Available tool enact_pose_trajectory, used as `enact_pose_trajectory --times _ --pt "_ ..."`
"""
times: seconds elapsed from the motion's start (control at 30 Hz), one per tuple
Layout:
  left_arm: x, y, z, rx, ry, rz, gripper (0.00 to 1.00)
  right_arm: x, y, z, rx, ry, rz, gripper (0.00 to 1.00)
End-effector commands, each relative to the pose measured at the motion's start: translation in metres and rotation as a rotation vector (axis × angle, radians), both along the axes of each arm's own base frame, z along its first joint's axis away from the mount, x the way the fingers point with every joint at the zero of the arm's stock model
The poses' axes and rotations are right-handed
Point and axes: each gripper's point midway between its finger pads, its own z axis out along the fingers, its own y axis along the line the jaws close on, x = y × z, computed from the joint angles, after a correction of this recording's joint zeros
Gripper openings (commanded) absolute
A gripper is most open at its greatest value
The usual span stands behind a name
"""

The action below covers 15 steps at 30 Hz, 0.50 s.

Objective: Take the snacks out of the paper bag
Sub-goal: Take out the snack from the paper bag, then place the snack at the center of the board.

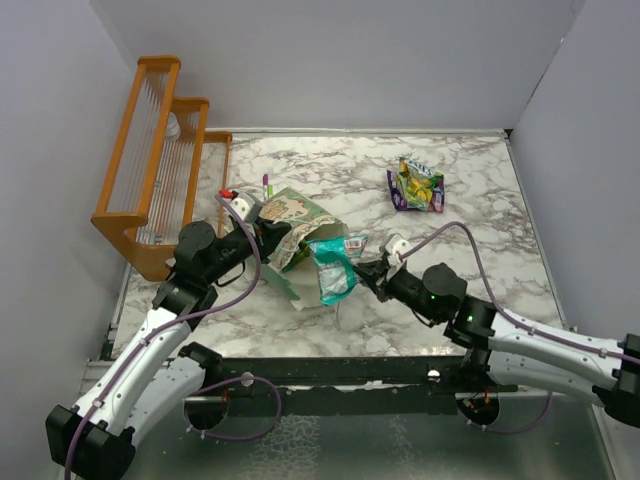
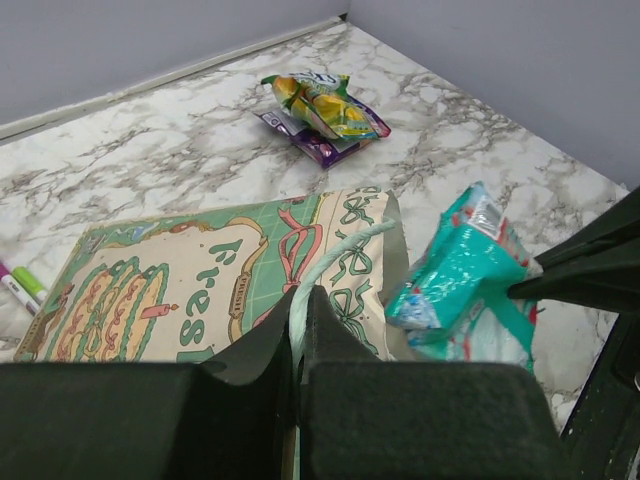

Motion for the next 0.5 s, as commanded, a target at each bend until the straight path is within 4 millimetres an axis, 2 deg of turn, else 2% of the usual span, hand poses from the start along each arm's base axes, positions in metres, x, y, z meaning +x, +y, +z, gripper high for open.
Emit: enact_pose_trajectory --times 0.0,0.1,0.23,0.33,0.47 --pt "0.006 0.011 0.019 -0.029 -0.037 0.075 0.0 -0.013 -0.028 0.005 -0.065 -0.017 -0.003 0.01" --pt "0.008 0.015 0.018 -0.03 -0.03 0.104 0.0 -0.008 -0.048 0.033 -0.014 -0.049 -0.09 0.01" --pt "0.009 0.016 0.018 -0.026 -0.034 0.108 0.0 0.016 -0.089 0.075 0.075 -0.108 -0.347 0.01" --pt "0.008 0.017 0.019 -0.026 -0.035 0.107 0.0 0.033 -0.117 0.097 0.078 -0.207 -0.528 0.01" --pt "0.007 0.018 0.019 -0.027 -0.037 0.112 0.0 0.052 -0.141 0.126 0.025 -0.353 -0.733 0.01"
